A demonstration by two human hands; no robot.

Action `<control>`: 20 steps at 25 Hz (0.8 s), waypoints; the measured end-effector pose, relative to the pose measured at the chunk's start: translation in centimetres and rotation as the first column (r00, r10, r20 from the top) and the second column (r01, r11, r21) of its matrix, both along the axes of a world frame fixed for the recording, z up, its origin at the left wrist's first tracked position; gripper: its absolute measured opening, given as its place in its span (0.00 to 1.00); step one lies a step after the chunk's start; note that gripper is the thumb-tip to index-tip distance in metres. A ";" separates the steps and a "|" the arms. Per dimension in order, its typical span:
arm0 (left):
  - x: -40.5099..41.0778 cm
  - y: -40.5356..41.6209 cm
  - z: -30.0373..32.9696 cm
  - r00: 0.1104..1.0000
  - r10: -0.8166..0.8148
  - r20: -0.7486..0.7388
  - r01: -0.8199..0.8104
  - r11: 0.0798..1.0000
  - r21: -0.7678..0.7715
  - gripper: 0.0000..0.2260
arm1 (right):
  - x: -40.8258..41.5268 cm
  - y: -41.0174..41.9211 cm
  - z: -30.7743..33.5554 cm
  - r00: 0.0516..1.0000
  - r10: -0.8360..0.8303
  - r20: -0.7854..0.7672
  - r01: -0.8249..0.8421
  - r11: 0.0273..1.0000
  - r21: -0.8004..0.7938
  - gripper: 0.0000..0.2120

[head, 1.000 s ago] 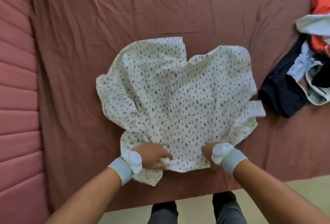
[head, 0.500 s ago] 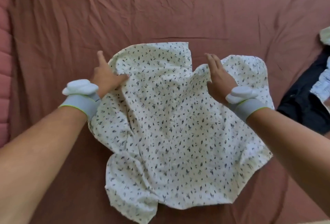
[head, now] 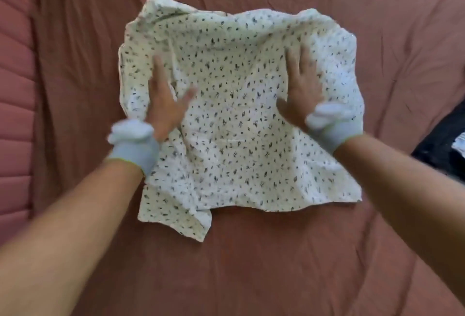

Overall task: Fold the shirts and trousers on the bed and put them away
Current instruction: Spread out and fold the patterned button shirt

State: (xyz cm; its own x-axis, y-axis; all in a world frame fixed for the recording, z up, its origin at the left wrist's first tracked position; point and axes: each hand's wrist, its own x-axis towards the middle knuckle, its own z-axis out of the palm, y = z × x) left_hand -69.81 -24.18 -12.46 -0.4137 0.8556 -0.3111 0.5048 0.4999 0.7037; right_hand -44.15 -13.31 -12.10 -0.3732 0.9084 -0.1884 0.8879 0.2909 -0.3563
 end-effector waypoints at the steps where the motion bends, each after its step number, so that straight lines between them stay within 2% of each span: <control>1: 1.2 -2.5 -1.2 0.996 -0.004 -0.092 -0.006 0.994 -0.108 0.42 | 0.8 -2.6 -1.1 0.992 0.065 0.110 -0.052 0.992 -0.116 0.49; 2: 2.1 -5.2 -2.1 0.981 0.063 -0.183 -0.091 0.985 -0.145 0.40 | 1.9 -5.7 -2.0 0.971 0.152 0.186 -0.106 0.966 -0.238 0.49; 3: 2.7 -7.8 -2.5 0.955 0.180 -0.236 -0.211 0.971 -0.112 0.38 | 3.0 -8.6 -2.8 0.937 0.251 0.244 -0.164 0.931 -0.327 0.49; 4: 2.8 -9.8 -2.6 0.917 0.329 -0.226 -0.353 0.932 -0.075 0.37 | 4.1 -11.1 -3.3 0.894 0.344 0.286 -0.220 0.895 -0.388 0.50; 6: 2.1 -13.1 -2.5 0.811 0.577 -0.095 -0.585 0.799 -0.138 0.34 | 5.4 -15.2 -4.0 0.818 0.476 0.323 -0.311 0.839 -0.447 0.55; 7: 1.6 -14.2 -2.5 0.782 0.623 0.015 -0.604 0.764 -0.228 0.31 | 5.7 -16.5 -4.2 0.795 0.508 0.331 -0.336 0.823 -0.457 0.58; 9: 0.7 -15.3 -2.4 0.744 0.603 0.288 -0.497 0.788 -0.364 0.27 | 6.1 -18.2 -4.0 0.728 0.567 0.386 -0.379 0.801 -0.464 0.61; 10: 0.2 -15.7 -2.4 0.743 0.568 0.354 -0.438 0.813 -0.384 0.25 | 6.1 -18.6 -3.7 0.700 0.572 0.428 -0.376 0.805 -0.459 0.58; 11: -0.1 -16.2 -2.2 0.765 0.533 0.361 -0.403 0.834 -0.378 0.21 | 6.1 -18.8 -3.2 0.694 0.547 0.467 -0.359 0.826 -0.435 0.52; 13: -0.7 -17.7 -1.9 0.857 0.478 0.192 -0.412 0.860 -0.302 0.15 | 6.1 -18.7 -1.8 0.724 0.476 0.498 -0.315 0.872 -0.375 0.29; 14: -1.1 -18.7 -1.7 0.885 0.460 0.067 -0.428 0.863 -0.268 0.14 | 6.1 -18.5 -1.3 0.743 0.457 0.489 -0.283 0.876 -0.390 0.22; 15: -1.5 -19.8 -1.5 0.897 0.439 -0.046 -0.435 0.863 -0.255 0.13 | 5.9 -18.2 -1.0 0.735 0.484 0.476 -0.264 0.850 -0.457 0.19; 17: -1.8 -22.3 -0.8 0.909 0.368 -0.195 -0.413 0.858 -0.305 0.16 | 5.1 -18.4 -0.1 0.646 0.640 0.416 -0.293 0.712 -0.638 0.17; 18: -1.9 -23.2 -0.9 0.918 0.342 -0.199 -0.393 0.848 -0.355 0.20 | 4.8 -18.7 -0.5 0.607 0.688 0.398 -0.306 0.664 -0.682 0.17; 20: -1.8 -24.6 -0.6 0.922 0.385 -0.040 -0.363 0.823 -0.437 0.30 | 4.4 -19.6 -0.8 0.597 0.678 0.430 -0.294 0.683 -0.669 0.18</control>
